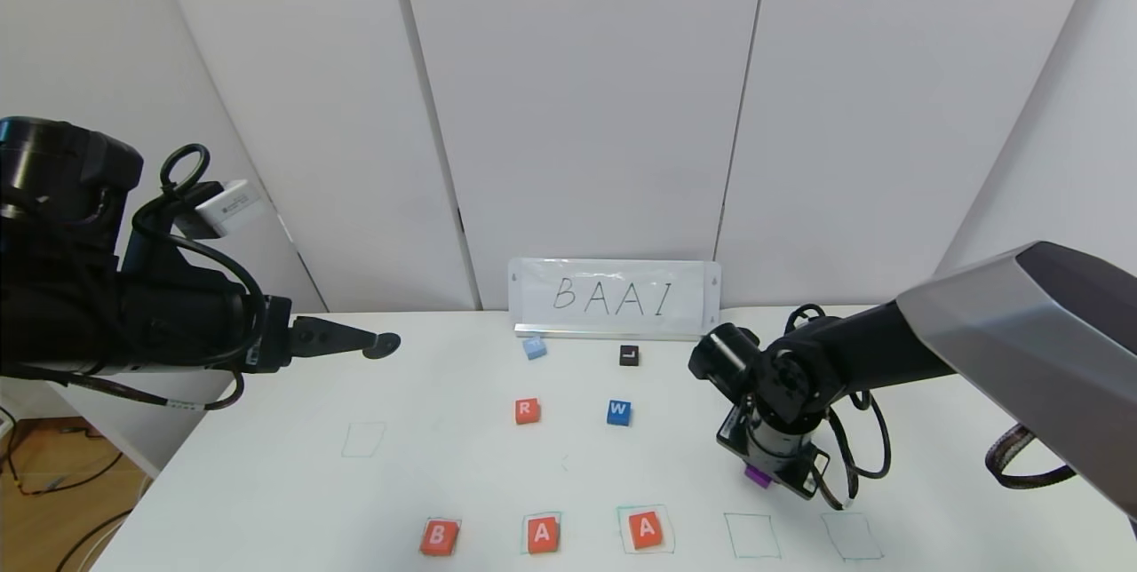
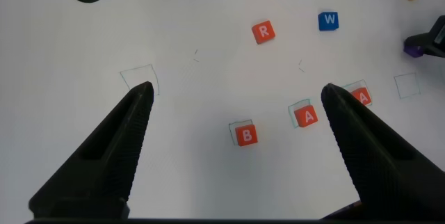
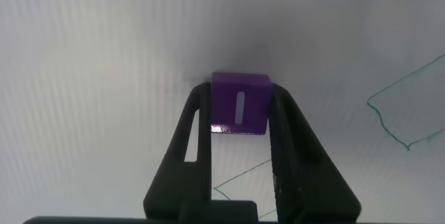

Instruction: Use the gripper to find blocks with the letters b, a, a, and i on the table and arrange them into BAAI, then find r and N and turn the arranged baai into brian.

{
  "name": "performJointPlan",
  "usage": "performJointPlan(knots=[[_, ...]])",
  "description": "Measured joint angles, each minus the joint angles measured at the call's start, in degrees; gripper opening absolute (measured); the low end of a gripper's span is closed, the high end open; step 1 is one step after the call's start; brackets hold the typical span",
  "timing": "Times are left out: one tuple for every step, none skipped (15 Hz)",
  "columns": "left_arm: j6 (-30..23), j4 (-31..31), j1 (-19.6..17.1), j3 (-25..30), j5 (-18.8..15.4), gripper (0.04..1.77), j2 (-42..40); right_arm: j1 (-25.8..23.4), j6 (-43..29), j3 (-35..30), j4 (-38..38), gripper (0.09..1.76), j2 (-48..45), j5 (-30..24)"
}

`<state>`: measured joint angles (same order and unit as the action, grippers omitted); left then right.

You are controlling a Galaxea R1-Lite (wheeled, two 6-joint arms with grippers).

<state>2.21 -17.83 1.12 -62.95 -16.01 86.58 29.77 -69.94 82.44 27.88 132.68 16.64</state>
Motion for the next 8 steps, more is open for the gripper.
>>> performJointPlan(knots=[[0.0, 0.0, 0.0, 0.0, 0.0, 1.72, 0.0, 0.1, 0.8, -0.1, 0.0, 0.55, -0.5, 0.0], [0.0, 0.0, 0.0, 0.0, 0.0, 1.72, 0.0, 0.3, 1.7, -0.3, 0.0, 0.55, -1.1, 0.0], [0.0, 0.0, 0.0, 0.0, 0.0, 1.72, 0.0, 0.5, 2.5, -0.5, 0.0, 0.55, -1.7, 0.0], [0.0, 0.0, 0.0, 0.0, 0.0, 1.72, 0.0, 1.0, 3.3, -0.8, 0.0, 0.55, -2.6, 0.1], [0.0, 0.0, 0.0, 0.0, 0.0, 1.72, 0.0, 1.6, 3.9, -1.2, -0.1, 0.55, -3.4, 0.1], [0.0, 0.0, 0.0, 0.0, 0.0, 1.72, 0.0, 2.2, 4.8, -1.8, -0.1, 0.55, -4.3, 0.1], [0.0, 0.0, 0.0, 0.0, 0.0, 1.72, 0.0, 2.8, 5.9, -2.5, -0.2, 0.55, -5.2, 0.1], [0.0, 0.0, 0.0, 0.0, 0.0, 1.72, 0.0, 3.4, 7.0, -3.3, -0.3, 0.55, -6.0, 0.1]])
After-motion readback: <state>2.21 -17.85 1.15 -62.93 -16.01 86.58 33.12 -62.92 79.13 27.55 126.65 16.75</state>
